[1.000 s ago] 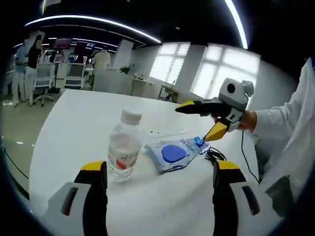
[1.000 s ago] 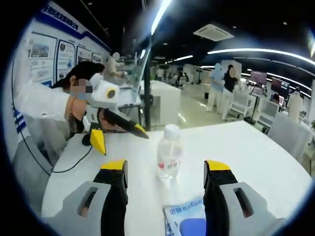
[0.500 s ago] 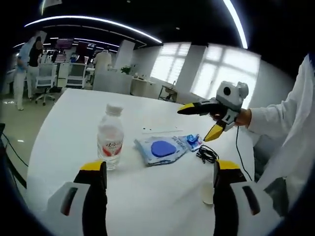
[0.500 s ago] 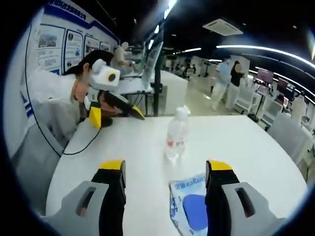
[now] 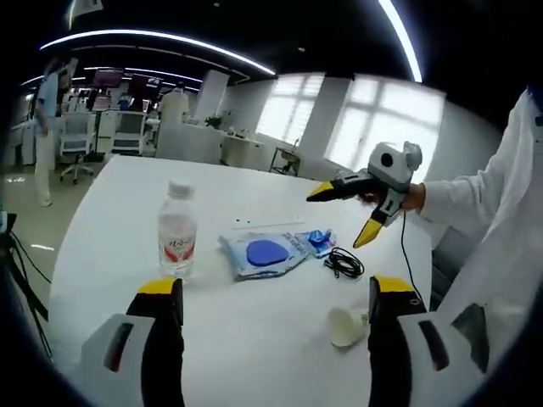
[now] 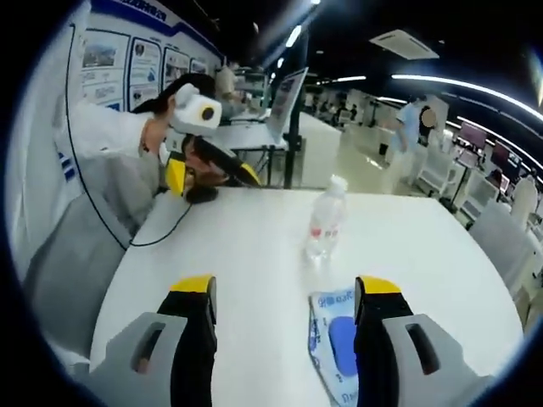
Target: Arrange the tabletop items into an orderly group along one side of the table until the central work area is clear of visible clutter.
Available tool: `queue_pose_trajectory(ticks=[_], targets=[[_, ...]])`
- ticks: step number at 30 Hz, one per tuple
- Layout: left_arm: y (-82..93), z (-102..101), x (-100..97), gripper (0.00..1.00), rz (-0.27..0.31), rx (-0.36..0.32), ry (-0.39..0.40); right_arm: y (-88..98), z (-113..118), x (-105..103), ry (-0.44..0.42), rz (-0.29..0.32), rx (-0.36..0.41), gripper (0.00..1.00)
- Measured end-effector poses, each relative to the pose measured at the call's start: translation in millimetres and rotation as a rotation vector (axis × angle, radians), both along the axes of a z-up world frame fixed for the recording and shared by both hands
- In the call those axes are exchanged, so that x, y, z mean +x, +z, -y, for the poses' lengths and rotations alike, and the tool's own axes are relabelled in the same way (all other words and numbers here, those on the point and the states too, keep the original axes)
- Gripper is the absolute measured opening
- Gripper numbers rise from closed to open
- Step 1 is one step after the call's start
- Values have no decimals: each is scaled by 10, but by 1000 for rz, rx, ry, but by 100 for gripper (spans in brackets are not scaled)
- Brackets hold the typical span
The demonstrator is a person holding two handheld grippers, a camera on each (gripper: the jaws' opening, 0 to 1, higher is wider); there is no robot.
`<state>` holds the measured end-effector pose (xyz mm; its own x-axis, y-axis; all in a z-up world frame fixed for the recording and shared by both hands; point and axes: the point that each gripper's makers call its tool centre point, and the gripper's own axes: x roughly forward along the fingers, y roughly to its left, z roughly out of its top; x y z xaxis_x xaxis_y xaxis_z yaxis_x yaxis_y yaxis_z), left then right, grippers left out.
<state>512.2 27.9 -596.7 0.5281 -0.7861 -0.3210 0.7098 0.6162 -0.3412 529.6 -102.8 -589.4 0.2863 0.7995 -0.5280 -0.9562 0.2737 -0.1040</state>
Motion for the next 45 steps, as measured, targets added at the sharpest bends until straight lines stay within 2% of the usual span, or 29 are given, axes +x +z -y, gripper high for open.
queue_pose_trajectory(ticks=[4, 8, 13, 14, 16, 18, 27, 30, 35, 41, 45], targets=[[17, 20, -94, 94, -1, -2, -4, -29, 34, -62, 25, -9, -26, 65], [30, 25, -163, 94, -1, -8, -1, -73, 54, -209, 88, -31, -67, 65], [66, 40, -301, 94, 2, -10, -4, -163, 48, -441, 197, -81, -131, 65], [74, 43, -323, 93, 4, -10, -5, -210, 62, -510, 232, -102, -163, 65], [59, 41, -352, 93, 2, -11, -5, -262, 67, -571, 271, -104, -204, 66], [58, 50, -406, 93, 1, -12, -8, -299, 68, -681, 318, -147, -228, 64], [17, 1, -551, 94, -15, -23, 6, -567, 53, -1003, 533, -212, -388, 62], [14, -13, -590, 93, -14, -23, 10, -651, 43, -1049, 596, -220, -443, 58], [0, -39, -619, 93, -17, -32, 24, -765, -24, -1133, 706, -269, -510, 51], [-36, -25, -682, 92, -22, -39, 29, -940, -113, -1215, 813, -321, -593, 49], [-77, -43, -688, 92, -26, -39, 34, -1052, -142, -1268, 894, -346, -648, 44]])
